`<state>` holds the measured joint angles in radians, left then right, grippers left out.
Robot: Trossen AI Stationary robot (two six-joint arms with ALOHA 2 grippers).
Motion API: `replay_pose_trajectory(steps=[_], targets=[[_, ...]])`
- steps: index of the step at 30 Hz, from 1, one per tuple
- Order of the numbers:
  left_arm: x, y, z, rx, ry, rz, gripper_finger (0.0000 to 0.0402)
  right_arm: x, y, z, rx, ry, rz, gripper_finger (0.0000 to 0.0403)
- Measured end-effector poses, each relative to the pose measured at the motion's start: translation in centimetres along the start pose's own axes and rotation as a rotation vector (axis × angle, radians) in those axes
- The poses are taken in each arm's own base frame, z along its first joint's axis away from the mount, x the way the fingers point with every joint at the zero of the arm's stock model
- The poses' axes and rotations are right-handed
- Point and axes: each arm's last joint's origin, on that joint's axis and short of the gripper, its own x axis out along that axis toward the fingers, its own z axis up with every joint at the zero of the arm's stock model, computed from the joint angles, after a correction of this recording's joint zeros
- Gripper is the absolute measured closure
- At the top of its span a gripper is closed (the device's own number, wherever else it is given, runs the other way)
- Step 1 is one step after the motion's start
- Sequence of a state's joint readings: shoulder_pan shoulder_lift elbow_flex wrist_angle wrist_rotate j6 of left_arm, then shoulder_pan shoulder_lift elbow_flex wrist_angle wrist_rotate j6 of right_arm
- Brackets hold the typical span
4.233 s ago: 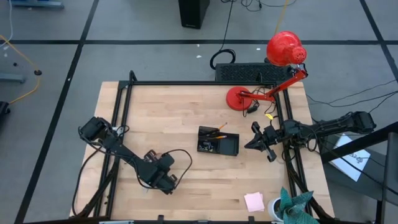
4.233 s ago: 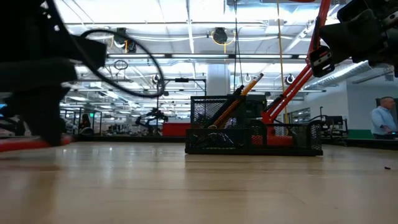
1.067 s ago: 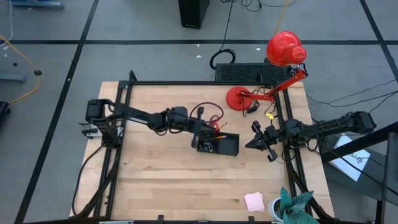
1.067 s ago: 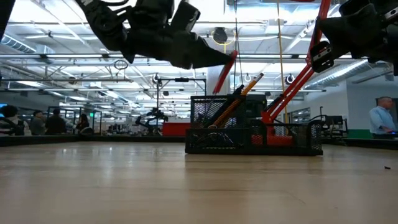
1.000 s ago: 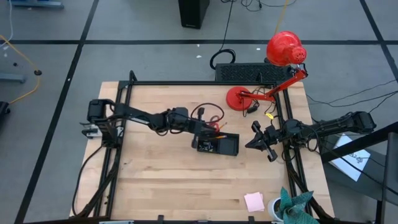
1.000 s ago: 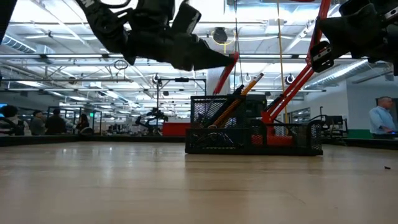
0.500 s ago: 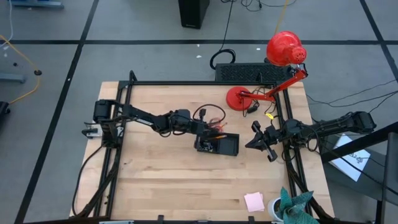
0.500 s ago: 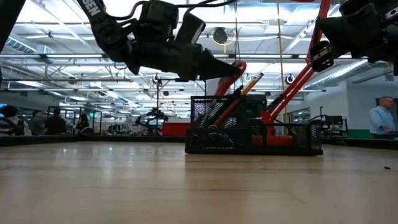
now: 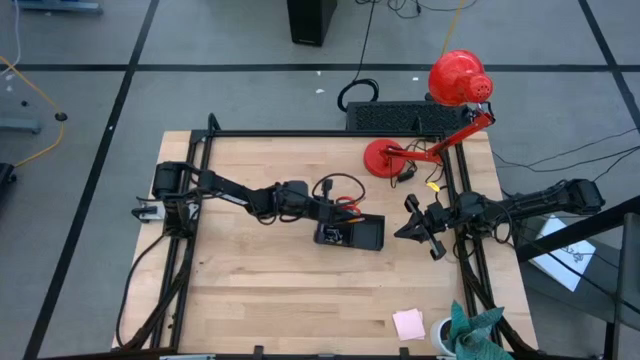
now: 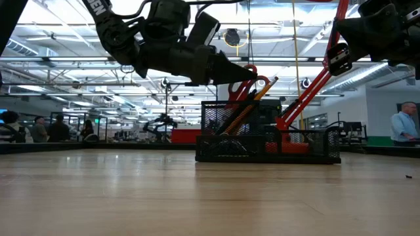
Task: Pick and place office supplies into organizer
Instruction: Move the sticky notes to the center of the table
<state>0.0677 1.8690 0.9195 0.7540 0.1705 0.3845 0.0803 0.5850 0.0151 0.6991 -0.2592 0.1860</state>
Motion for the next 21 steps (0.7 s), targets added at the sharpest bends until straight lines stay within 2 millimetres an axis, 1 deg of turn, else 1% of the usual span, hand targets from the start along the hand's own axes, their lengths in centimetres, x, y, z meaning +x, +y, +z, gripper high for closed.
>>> replay_pose_trajectory(steps=[7, 10, 12, 14, 16, 18, 21], targets=[[0.0, -0.1, -0.5, -0.016, 0.056, 0.015, 0.0400, 0.0, 0.0, 0.0, 0.000, 0.000, 0.000, 0.0403], [0.1, -0.4, -0.1, 0.011, 0.024, -0.001, 0.0399, 0.0, 0.0, 0.0, 0.000, 0.000, 0.000, 0.0403], [0.1, -0.7, 0.6, 0.034, -0.015, 0.000, 0.0391, 0.0, 0.0, 0.0, 0.000, 0.000, 0.000, 0.0403], [0.0, -1.1, 1.7, 0.056, -0.047, 0.001, 0.0380, 0.0, 0.0, 0.0, 0.000, 0.000, 0.000, 0.0403], [-0.3, -1.5, 3.3, 0.071, -0.041, 0.022, 0.0372, 0.0, 0.0, 0.0, 0.000, 0.000, 0.000, 0.0403], [-1.0, -2.0, 5.4, 0.088, 0.020, 0.050, 0.0367, 0.0, 0.0, 0.0, 0.001, 0.004, 0.000, 0.0403], [-2.5, -3.4, 8.7, 0.094, 0.202, 0.067, 0.0368, 0.0, 0.0, -0.2, 0.004, 0.016, 0.000, 0.0403]])
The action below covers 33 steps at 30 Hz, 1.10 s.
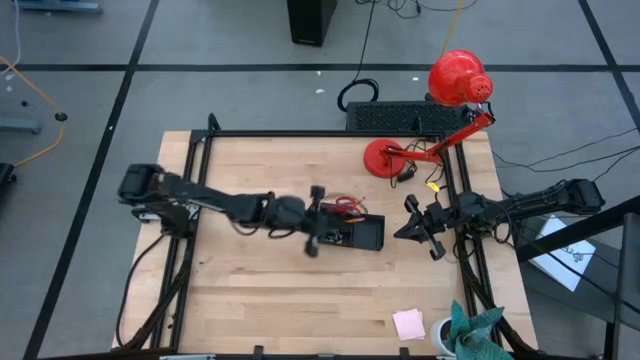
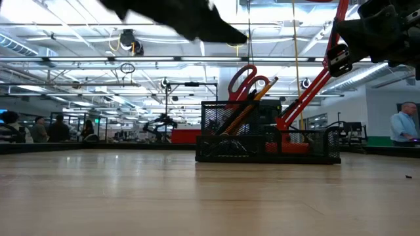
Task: Pick and place office supplies into organizer
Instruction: Move the sticky notes to the center of the table
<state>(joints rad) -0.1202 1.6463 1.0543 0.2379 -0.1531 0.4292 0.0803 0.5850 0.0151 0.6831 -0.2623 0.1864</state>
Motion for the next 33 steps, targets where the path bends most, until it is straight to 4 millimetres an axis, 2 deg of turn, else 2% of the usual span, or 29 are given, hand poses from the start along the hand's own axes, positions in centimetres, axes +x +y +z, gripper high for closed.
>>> replay_pose_trajectory(steps=[3, 7, 11, 16, 19, 25, 33], targets=[[-2.4, -1.8, 2.0, -0.013, 0.176, -0.072, 0.0385, 0.0, 0.0, -0.2, 0.006, 0.022, -0.003, 0.0403], [-4.2, -5.6, 2.6, -0.055, 0.265, -0.211, 0.0396, 0.0, -0.1, -0.4, 0.012, 0.042, -0.007, 0.0403], [-5.0, -9.6, 2.2, -0.116, 0.237, -0.282, 0.0399, 0.0, -0.1, -0.5, 0.016, 0.046, -0.007, 0.0403], [-5.0, -13.6, -0.3, -0.143, 0.081, -0.225, 0.0399, 0.0, -0.1, -0.5, 0.017, 0.048, -0.007, 0.0403], [-5.1, -14.4, -2.1, -0.159, -0.009, -0.191, 0.0399, 0.0, -0.1, -0.6, 0.016, 0.059, -0.009, 0.0403], [-5.3, -13.9, -4.8, -0.189, -0.050, -0.157, 0.0399, 0.0, -0.2, -1.0, -0.004, 0.096, -0.014, 0.0403], [-4.7, -12.9, -5.3, -0.183, -0.052, -0.185, 0.0398, 0.1, -0.2, -0.9, -0.134, 0.106, -0.004, 0.0395]])
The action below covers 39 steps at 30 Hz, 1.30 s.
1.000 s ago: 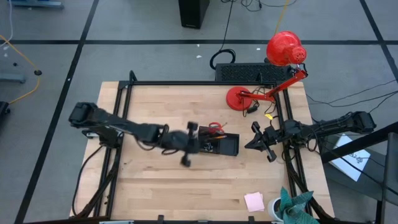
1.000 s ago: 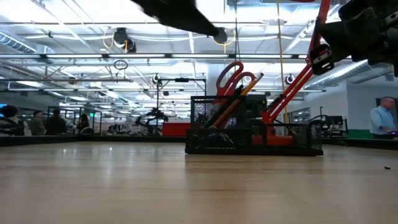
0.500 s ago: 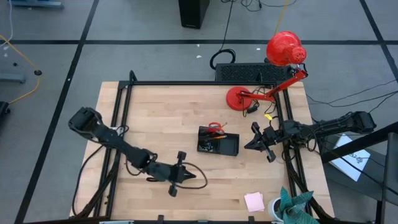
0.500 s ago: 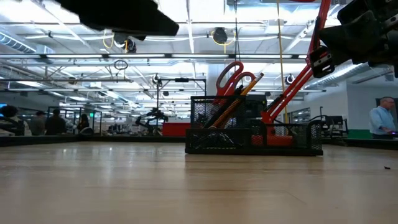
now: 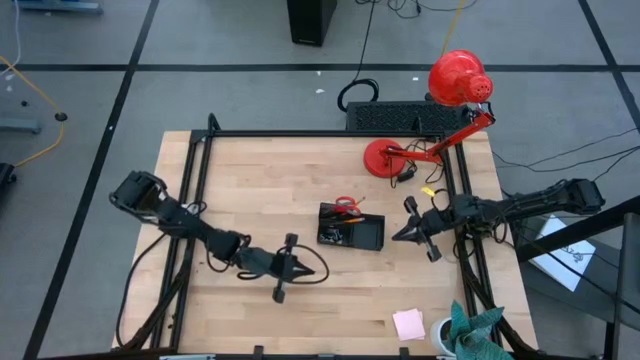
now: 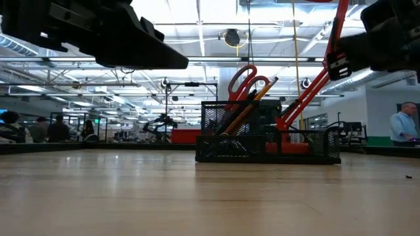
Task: Pick and place office supplies into organizer
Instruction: Move the sticky notes to the center of the table
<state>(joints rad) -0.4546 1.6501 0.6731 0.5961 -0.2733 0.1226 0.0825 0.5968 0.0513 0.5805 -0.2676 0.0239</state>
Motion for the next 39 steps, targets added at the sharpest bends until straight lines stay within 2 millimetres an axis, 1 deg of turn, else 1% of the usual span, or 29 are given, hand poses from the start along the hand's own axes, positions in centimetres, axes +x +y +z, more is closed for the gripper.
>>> replay_pose_trajectory(steps=[2, 3, 6, 10, 13, 16, 20, 22, 25, 29, 33, 36, 39], targets=[[0.0, 0.1, 0.0, 0.001, -0.001, -0.009, 0.0399, 0.1, 0.1, -0.6, -0.021, 0.089, 0.011, 0.0388], [0.1, 0.2, 0.0, 0.000, 0.000, -0.011, 0.0398, 0.5, 0.2, 0.1, -0.035, 0.114, 0.021, 0.0385], [0.1, 0.2, -0.1, 0.001, 0.004, -0.011, 0.0388, 1.6, 0.7, 3.2, -0.075, 0.163, 0.033, 0.0377], [0.1, 0.2, -0.2, 0.028, 0.022, -0.013, 0.0382, 3.1, 2.0, 5.9, -0.104, 0.324, 0.015, 0.0367], [0.1, 0.2, -0.4, 0.031, 0.037, -0.016, 0.0383, 4.4, 3.7, 8.7, -0.120, 0.363, 0.025, 0.0360], [0.1, 0.2, -0.5, 0.030, 0.045, -0.017, 0.0392, 5.8, 5.5, 9.8, -0.111, 0.448, 0.056, 0.0354], [0.1, 0.2, -0.5, 0.024, 0.049, -0.017, 0.0397, 7.9, 8.8, 10.9, -0.124, 0.490, 0.116, 0.0350], [0.1, 0.2, -0.5, 0.016, 0.048, -0.018, 0.0391, 9.0, 10.4, 10.6, -0.132, 0.530, 0.129, 0.0350], [0.1, 0.2, -0.4, 0.003, 0.040, -0.015, 0.0382, 10.3, 12.6, 9.6, -0.130, 0.615, 0.144, 0.0350], [0.1, 0.2, -0.2, -0.024, 0.016, -0.012, 0.0390, 11.5, 15.1, 8.4, -0.092, 0.685, 0.149, 0.0350], [0.1, 0.2, -0.1, -0.038, 0.012, -0.011, 0.0398, 11.6, 16.6, 6.4, -0.049, 0.803, 0.163, 0.0351], [0.1, 0.2, -0.1, -0.058, 0.012, -0.011, 0.0387, 11.9, 17.3, 4.9, 0.006, 0.878, 0.199, 0.0359], [0.1, 0.2, 0.0, -0.075, 0.011, -0.012, 0.0378, 12.4, 17.8, 3.2, 0.052, 0.972, 0.236, 0.0376]])
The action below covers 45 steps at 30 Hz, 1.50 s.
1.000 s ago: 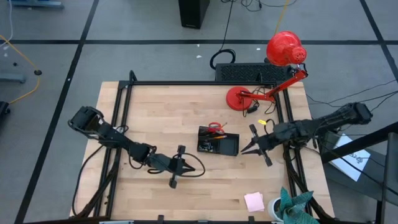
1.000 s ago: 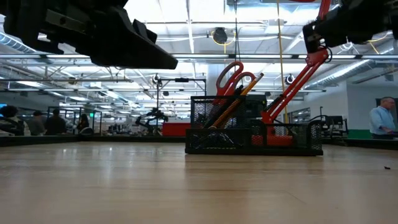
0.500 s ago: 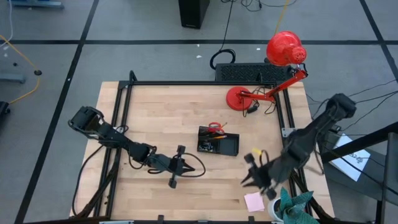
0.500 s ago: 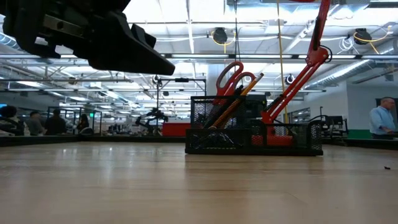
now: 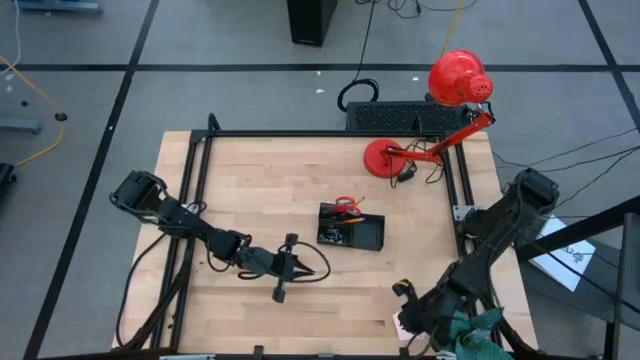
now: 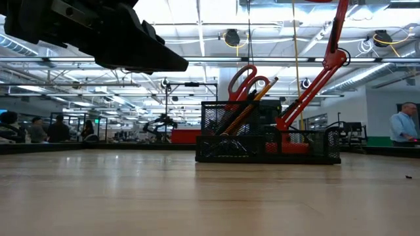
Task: Pick and place office supplies into organizer
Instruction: Move the sticky notes to the center of the table
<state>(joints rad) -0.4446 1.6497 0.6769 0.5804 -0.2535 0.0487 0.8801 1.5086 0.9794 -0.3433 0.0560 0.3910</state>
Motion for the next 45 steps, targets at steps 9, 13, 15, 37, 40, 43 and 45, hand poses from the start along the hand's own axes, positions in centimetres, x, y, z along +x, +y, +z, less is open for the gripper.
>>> replay_pose_trajectory(steps=[9, 13, 15, 37, 40, 43, 45], targets=[[0.0, 0.0, 0.0, -0.005, 0.000, 0.000, 0.0398, 2.3, -0.3, -0.9, 0.111, 0.155, 0.099, 0.0401], [0.0, 0.0, 0.0, -0.002, 0.000, 0.000, 0.0390, 3.0, -0.4, -1.2, 0.125, 0.191, 0.111, 0.0402], [0.0, 0.0, 0.0, -0.002, 0.002, 0.000, 0.0381, 3.6, -0.6, -1.2, 0.138, 0.211, 0.123, 0.0402], [0.0, 0.0, -0.1, 0.000, 0.010, -0.002, 0.0382, 8.7, -5.0, -1.5, 0.105, 0.256, 0.068, 0.0402], [0.0, 0.0, -0.1, 0.000, 0.014, -0.002, 0.0393, 8.7, -6.4, -1.1, 0.097, 0.227, 0.009, 0.0402], [0.0, -0.1, -0.2, 0.000, 0.018, -0.004, 0.0398, 8.6, -8.0, -0.9, 0.109, 0.219, -0.045, 0.0402], [0.0, -0.1, -0.2, 0.001, 0.022, -0.004, 0.0395, 8.5, -9.1, -0.7, 0.123, 0.211, -0.081, 0.0402]])
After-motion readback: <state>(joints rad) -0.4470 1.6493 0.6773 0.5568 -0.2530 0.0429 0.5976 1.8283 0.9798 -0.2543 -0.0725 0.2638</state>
